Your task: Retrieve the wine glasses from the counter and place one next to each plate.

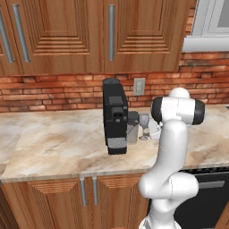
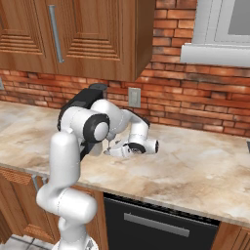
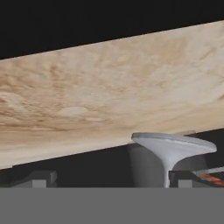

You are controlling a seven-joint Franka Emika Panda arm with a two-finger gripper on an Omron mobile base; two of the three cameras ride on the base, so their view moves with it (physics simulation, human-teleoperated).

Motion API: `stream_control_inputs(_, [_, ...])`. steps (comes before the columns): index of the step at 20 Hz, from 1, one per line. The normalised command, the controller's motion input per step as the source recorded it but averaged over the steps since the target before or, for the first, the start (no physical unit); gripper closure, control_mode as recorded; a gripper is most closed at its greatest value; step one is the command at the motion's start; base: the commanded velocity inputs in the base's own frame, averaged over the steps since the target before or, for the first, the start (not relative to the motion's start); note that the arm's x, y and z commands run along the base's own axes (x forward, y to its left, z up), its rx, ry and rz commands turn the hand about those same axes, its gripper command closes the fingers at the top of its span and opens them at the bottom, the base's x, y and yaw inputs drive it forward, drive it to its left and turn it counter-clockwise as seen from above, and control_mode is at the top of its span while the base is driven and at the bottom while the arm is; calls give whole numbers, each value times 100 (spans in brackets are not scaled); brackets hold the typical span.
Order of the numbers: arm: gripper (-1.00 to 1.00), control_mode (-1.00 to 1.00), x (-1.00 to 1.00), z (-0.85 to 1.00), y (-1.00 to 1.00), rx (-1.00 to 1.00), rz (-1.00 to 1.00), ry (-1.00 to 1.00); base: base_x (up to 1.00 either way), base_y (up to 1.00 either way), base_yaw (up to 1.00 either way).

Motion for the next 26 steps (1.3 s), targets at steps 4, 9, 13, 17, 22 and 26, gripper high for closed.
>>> stream_control_inputs(4, [-100, -100, 3, -8, 4, 0, 0, 0, 0, 0, 0])
stream_control_inputs(9, [-100, -100, 0, -15, 7, 0, 0, -7, 0, 0, 0])
stream_control_inputs(13, [-100, -100, -4, -19, 13, 0, 0, -21, 0, 0, 0])
stream_control_inputs(17, [-100, -100, 0, -18, 18, 0, 0, -26, 0, 0, 0])
stream_control_inputs(22, [-100, -100, 0, -23, 6, 0, 1, -24, 0, 0, 0])
stream_control_inputs(26, [-100, -100, -1, -37, 43, 0, 7, -17, 0, 0, 0])
